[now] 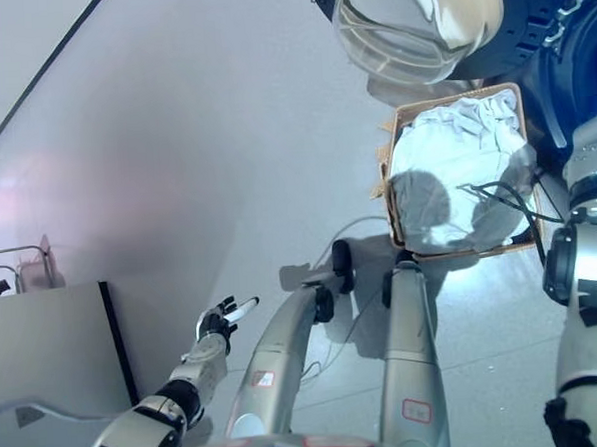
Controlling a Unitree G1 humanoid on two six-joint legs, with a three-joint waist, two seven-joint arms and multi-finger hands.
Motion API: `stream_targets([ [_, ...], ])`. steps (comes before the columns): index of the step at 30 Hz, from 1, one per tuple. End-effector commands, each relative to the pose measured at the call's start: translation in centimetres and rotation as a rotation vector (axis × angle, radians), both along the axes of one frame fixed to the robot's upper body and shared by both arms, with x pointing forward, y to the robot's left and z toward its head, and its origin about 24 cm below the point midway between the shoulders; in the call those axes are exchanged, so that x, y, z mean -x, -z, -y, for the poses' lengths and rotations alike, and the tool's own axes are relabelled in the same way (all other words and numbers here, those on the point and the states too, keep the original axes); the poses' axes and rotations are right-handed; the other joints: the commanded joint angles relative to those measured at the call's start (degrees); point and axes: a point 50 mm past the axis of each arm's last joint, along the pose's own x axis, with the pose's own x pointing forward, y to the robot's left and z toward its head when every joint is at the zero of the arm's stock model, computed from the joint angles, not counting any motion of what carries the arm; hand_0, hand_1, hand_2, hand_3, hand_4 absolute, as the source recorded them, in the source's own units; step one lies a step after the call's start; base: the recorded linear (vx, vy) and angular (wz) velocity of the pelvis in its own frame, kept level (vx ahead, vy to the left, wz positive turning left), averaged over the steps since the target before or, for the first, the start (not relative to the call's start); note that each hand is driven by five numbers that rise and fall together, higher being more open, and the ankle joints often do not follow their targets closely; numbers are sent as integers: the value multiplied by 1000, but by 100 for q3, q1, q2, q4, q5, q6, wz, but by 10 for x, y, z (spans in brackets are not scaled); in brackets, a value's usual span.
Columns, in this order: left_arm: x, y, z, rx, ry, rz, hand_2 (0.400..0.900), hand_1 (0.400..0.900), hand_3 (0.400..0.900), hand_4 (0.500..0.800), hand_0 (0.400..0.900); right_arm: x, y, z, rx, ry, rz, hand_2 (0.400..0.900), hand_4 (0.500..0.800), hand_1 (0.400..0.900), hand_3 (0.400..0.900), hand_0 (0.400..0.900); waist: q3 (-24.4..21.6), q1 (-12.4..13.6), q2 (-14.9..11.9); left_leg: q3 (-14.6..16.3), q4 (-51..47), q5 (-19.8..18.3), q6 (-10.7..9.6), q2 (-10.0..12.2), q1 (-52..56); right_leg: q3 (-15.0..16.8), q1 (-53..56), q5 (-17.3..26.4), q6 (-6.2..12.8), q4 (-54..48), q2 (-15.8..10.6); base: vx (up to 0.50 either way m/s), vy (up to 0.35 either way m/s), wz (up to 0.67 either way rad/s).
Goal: Put the clothes in the basket into the washing machine.
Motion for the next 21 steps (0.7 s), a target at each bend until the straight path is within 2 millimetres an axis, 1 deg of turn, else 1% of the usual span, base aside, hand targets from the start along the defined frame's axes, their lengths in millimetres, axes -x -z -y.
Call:
stream_targets([
  [1,36,16,-27,-98,-63,-89,900,900,900,800,900,17,-40,5,336,69,-16,900,800,900,900,900,-9,-244,111,206,378,-338,8,-49,-442,110,-107,341,384,-113,456,0,0,0],
  [4,34,15,-27,-101,-61,-79,900,900,900,800,900,11,-36,-3,403,44,-64,900,800,900,900,900,3,-263,92,196,352,-330,22,-46,-437,104,-94,359,385,-146,466,0,0,0],
  [7,33,14,-29,-103,-68,-74,900,900,900,800,900,0,-27,-20,475,-24,-81,900,800,900,900,900,22,-301,56,204,373,-333,37,-24,-456,85,-94,367,375,-189,488,-28,16,-4],
  [10,34,14,-31,-98,-87,-80,900,900,900,800,900,-9,-10,-40,555,-116,-101,900,800,900,900,900,48,-345,-10,192,461,-338,55,-12,-531,58,-150,385,368,-183,528,-41,24,-3],
  [11,36,15,-32,-92,-97,-84,900,900,900,800,900,-12,-1,-46,563,-164,-98,900,800,900,900,900,64,-369,-30,187,483,-340,61,-6,-555,45,-170,398,369,-177,537,-39,30,-2],
  [12,37,16,-34,-94,-105,-92,900,900,900,800,900,-12,5,-50,567,-186,-94,900,800,900,900,900,71,-378,-46,170,493,-337,63,-4,-576,33,-184,410,366,-185,542,-40,37,-2],
  [13,39,16,-37,-92,-119,-101,900,900,900,800,900,-15,15,-58,585,-248,-93,900,800,900,900,900,106,-407,-65,151,491,-327,63,4,-577,18,-176,422,364,-204,552,-33,37,-3],
  [14,40,17,-38,-93,-124,-110,900,900,900,800,900,-15,20,-62,588,-276,-78,900,800,900,900,900,99,-423,-91,145,508,-325,66,8,-615,12,-209,440,367,-205,556,-37,52,-4],
  [15,43,18,-40,-94,-132,-123,900,900,900,800,900,-16,29,-69,587,-324,-80,900,800,900,900,900,132,-443,-118,141,527,-322,66,19,-632,0,-206,456,364,-221,568,-27,56,-4],
  [18,48,20,-45,-97,-153,-148,900,900,900,800,900,-15,50,-85,616,-398,-97,900,800,900,900,900,156,-484,-167,121,562,-310,72,37,-698,-19,-242,510,372,-246,592,-25,63,-5],
  [19,50,21,-46,-96,-159,-154,900,900,900,800,900,-14,57,-89,613,-427,-99,900,800,900,900,900,167,-498,-180,114,577,-305,77,43,-719,-27,-252,528,378,-252,598,-21,74,-5],
  [21,49,20,-48,-96,-165,-148,900,900,900,800,900,-13,69,-90,597,-454,-121,900,800,900,900,900,171,-510,-203,94,564,-302,82,50,-732,-40,-245,551,387,-291,609,-17,86,-5],
])
